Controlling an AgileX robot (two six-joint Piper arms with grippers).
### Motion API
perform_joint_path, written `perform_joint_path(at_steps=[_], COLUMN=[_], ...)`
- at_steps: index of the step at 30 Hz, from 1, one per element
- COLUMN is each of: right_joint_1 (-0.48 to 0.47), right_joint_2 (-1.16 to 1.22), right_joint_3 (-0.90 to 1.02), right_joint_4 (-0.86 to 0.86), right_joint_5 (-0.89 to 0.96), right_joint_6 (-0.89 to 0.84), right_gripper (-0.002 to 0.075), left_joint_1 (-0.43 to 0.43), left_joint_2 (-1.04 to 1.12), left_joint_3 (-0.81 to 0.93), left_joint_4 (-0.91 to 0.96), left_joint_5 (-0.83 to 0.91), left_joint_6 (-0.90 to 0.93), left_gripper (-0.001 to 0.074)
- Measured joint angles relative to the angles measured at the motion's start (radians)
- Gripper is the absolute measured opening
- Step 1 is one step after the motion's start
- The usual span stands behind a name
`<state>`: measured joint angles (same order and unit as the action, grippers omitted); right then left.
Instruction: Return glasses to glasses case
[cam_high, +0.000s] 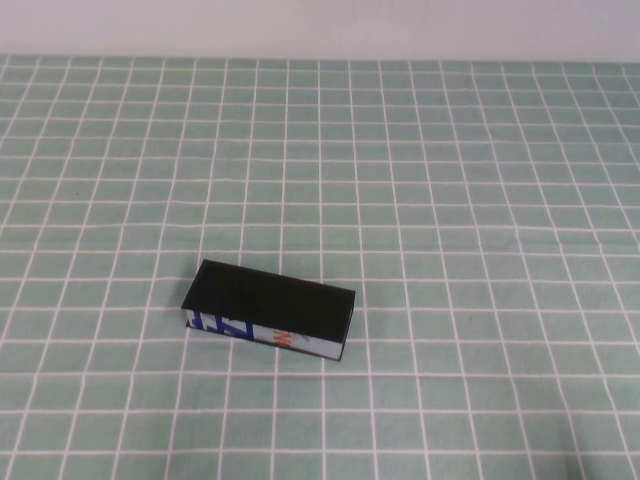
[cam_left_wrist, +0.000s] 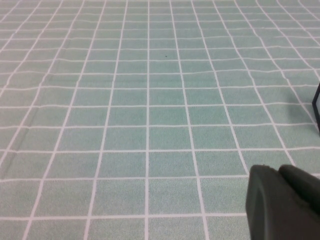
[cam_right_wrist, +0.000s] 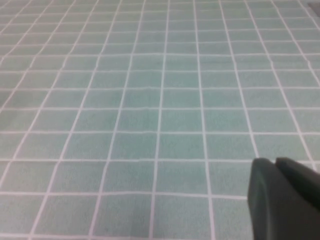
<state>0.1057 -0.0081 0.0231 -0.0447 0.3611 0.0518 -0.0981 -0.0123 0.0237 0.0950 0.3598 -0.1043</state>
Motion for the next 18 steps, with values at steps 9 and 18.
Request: perform_joint_path(at_steps=[9,18], right_joint_1=[-0.008,-0.008], right_joint_2=[0.0,0.0], right_joint_3=[0.002,0.002], right_joint_4=[0.004,0.056], right_joint_5=[-0.004,-0.004], right_joint_6=[0.0,0.005], right_gripper=[-0.0011,-0.0011], left_joint_1=[0.0,0.0], left_joint_2=[0.0,0.0], left_joint_3=[0.0,0.0], left_joint_4=[0.0,0.0], left_joint_5=[0.0,0.0], left_joint_6=[-0.001,-0.001], left_gripper=[-0.0001,-0.0001])
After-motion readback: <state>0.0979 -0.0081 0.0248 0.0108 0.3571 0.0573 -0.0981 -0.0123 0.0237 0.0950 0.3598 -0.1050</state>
